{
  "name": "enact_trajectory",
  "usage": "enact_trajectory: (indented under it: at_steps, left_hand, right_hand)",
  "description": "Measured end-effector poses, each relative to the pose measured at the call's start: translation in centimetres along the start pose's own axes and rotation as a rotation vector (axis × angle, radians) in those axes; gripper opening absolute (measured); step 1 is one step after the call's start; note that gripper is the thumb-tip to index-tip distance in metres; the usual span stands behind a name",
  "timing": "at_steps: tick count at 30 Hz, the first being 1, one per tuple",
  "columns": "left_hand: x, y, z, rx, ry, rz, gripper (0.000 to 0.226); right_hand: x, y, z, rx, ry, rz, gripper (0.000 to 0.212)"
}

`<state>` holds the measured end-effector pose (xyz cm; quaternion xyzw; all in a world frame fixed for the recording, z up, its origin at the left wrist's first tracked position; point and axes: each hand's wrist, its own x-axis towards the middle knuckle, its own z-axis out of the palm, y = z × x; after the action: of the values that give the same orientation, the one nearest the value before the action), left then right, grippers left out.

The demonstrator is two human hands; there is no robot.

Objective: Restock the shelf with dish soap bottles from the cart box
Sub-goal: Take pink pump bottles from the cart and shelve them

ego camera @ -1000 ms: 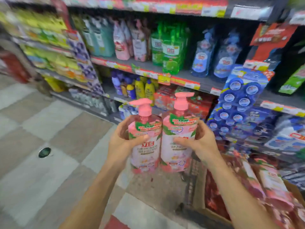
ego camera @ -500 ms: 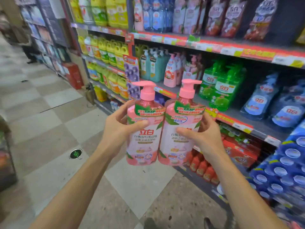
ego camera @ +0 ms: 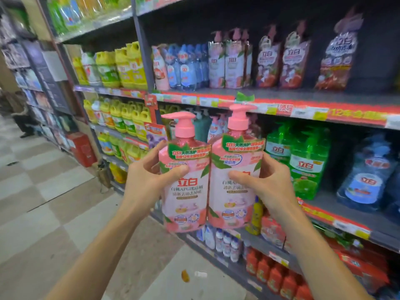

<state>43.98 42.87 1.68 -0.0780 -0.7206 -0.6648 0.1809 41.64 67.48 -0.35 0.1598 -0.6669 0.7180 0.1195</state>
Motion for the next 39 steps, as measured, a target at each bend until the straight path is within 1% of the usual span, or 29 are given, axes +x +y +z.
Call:
enact_trajectory:
  at_steps: [3, 9, 11, 15, 18, 21, 26, 31, 33, 35, 37, 39]
  left_hand:
    - [5.4, -0.4, 1.2, 0.003, -0.036, 0.061, 0.080]
    - [14.4, -1.2, 2.5, -0.029, -0.055, 0.156, 0.087]
    - [17.0, -1.1, 2.9, -0.063, -0.057, 0.185, 0.085]
    - [22.3, -1.1, 3.5, -0.116, -0.084, 0.238, 0.067]
    - [26.3, -1.4, 4.0, -0.160, -0.085, 0.286, 0.052]
    - [30.7, -1.7, 4.5, -0.215, -0.111, 0.337, 0.036]
    - [38.9, -3.2, 3.9, -0.245, -0.210, 0.424, 0.029]
    - [47.4, -4.1, 3.4, -0.280, -0.301, 0.413, 0.029]
    - [50.5, -4.4, 3.5, -0.305, -0.316, 0.384, 0.030]
    - [53.2, -4.6, 3.6, -0.353, -0.322, 0.336, 0.025]
    - [55.3, -4.9, 3.8, -0.408, -0.331, 0.302, 0.020]
    - [56.9, -5.2, 4.1, -0.435, -0.349, 0.285, 0.024]
  right_hand:
    - [5.2, -0.1, -0.7, -0.023, 0.034, -0.049, 0.048]
    - [12.6, -0.1, -1.1, -0.048, 0.066, -0.132, 0.043]
    - [14.9, -0.3, -1.1, -0.072, 0.086, -0.147, 0.040]
    - [19.4, -0.7, -0.5, -0.086, 0.117, -0.166, 0.046]
    - [22.8, -0.8, 0.0, -0.095, 0.138, -0.183, 0.044]
    - [26.4, -0.7, 0.5, -0.088, 0.178, -0.192, 0.046]
    - [32.8, -0.1, 1.9, -0.047, 0.254, -0.201, 0.045]
    - [39.0, 0.6, 4.1, -0.019, 0.321, -0.186, 0.042]
    - [41.5, 0.7, 4.7, -0.037, 0.352, -0.197, 0.038]
    - [43.7, 0.6, 5.2, -0.039, 0.376, -0.195, 0.037]
    - [45.1, 0.7, 5.5, -0.058, 0.382, -0.192, 0.039]
    - [46.2, 0.7, 5.6, -0.092, 0.387, -0.198, 0.046]
